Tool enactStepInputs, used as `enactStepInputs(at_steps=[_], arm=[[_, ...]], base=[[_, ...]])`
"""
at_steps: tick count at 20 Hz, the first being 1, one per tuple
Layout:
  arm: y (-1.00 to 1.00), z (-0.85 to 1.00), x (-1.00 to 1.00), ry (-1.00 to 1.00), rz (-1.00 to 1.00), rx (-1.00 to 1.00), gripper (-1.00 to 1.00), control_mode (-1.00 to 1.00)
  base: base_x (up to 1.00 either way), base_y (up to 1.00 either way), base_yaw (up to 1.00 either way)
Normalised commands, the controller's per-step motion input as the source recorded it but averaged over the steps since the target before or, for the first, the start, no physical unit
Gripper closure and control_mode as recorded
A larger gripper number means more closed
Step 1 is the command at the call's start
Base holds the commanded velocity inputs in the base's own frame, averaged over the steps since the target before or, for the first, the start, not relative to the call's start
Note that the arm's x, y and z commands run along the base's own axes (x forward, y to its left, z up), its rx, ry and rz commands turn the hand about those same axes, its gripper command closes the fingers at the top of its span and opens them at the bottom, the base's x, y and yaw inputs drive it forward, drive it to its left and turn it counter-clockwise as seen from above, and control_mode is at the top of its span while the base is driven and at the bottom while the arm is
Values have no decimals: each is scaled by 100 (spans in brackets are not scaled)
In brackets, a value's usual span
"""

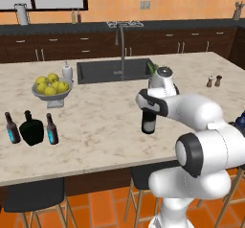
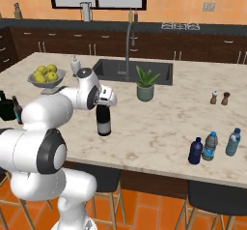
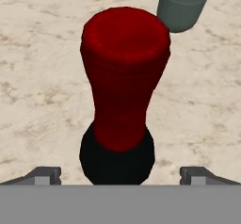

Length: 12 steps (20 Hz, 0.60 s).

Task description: Move the plastic bottles in the middle to the plastics group, and the glass bottles in the middle to the glass group.

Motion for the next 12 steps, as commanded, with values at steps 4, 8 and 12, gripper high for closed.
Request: enactStepInputs(at_steps=[4, 8, 12], arm=[[0, -7, 6, 0, 0, 0, -100, -100], [-2, 0, 16, 0, 0, 0, -100, -100], [-5, 0, 11, 0, 0, 0, -100, -100]], base=[[0, 0, 0], [0, 0, 0], [0, 0, 0]])
